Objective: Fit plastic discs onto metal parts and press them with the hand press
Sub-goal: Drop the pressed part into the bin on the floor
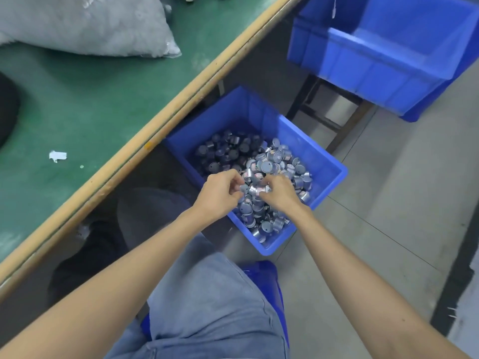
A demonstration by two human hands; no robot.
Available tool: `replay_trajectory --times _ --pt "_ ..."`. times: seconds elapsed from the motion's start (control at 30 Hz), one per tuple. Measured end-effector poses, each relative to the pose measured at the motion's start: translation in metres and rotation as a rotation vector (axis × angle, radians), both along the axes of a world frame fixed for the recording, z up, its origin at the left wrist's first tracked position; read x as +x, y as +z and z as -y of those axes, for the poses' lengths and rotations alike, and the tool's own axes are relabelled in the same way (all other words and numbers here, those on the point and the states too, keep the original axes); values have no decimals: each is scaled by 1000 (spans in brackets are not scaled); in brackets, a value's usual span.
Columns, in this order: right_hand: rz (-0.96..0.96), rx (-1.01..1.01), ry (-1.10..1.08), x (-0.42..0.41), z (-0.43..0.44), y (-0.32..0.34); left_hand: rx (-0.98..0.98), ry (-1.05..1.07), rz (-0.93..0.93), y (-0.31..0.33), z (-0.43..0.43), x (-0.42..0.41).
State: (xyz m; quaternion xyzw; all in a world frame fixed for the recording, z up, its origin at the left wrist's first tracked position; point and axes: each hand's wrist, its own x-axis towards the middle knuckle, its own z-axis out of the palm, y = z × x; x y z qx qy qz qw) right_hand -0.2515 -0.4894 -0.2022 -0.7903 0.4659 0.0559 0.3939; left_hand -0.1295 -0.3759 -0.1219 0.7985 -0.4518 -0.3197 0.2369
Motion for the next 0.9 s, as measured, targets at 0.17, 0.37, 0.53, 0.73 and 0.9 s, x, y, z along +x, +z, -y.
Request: replay_trajectory --times 0.17,0.37,0.53,0.73,0.9 --pt "127 -58 -101 -4 5 29 -75 -7 45 20 -10 1" --pt "465 -215 -60 22 -7 119 -299 1 105 84 -32 1" --pt "699 -272 94 68 -33 190 -431 56 196 142 -72 20" --pt "811 -238 435 147 -98 240 -413 276 325 186 -162 56" --pt "883 -190 797 210 -184 274 -345 565 438 211 -259 75"
